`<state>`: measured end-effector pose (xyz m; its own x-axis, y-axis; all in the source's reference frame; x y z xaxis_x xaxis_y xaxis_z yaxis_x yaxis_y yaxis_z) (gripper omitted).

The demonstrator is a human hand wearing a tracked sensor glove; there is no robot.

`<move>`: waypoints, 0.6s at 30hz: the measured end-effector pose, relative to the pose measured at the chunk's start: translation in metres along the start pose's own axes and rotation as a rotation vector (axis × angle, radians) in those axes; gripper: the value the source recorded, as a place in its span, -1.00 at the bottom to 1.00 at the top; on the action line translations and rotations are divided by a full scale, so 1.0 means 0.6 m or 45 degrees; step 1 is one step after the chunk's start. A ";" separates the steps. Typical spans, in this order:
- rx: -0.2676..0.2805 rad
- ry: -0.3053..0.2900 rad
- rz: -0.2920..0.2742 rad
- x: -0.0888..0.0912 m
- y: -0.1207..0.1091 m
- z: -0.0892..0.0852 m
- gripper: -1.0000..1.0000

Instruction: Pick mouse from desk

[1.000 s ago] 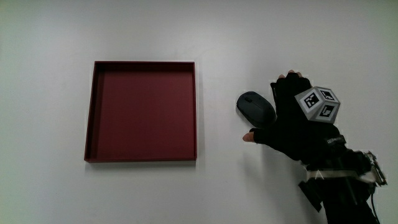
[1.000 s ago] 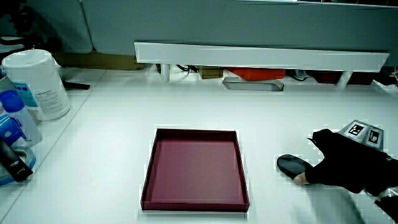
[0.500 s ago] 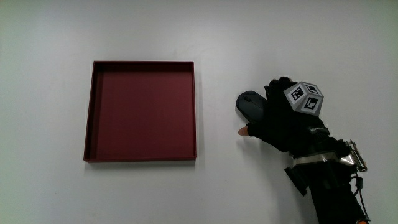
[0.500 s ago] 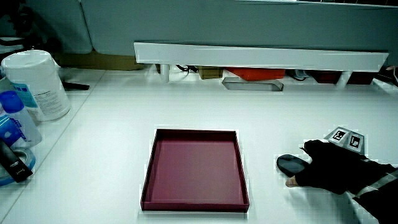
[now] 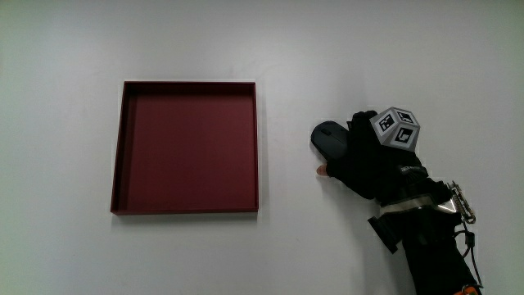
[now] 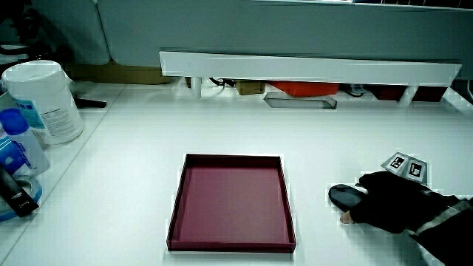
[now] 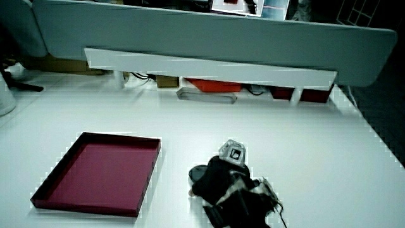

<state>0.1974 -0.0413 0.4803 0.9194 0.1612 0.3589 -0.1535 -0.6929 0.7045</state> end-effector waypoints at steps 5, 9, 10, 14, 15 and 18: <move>-0.004 -0.002 -0.016 -0.001 0.019 -0.012 0.00; -0.006 -0.016 -0.033 -0.003 0.027 -0.019 0.00; 0.001 -0.015 -0.036 0.001 0.029 -0.022 0.00; -0.004 -0.005 -0.050 0.005 0.035 -0.025 0.00; 0.001 -0.004 -0.044 0.004 0.036 -0.025 0.00; 0.004 -0.018 -0.064 0.004 0.040 -0.028 0.00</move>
<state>0.1899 -0.0458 0.5087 0.9308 0.1860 0.3147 -0.1059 -0.6867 0.7192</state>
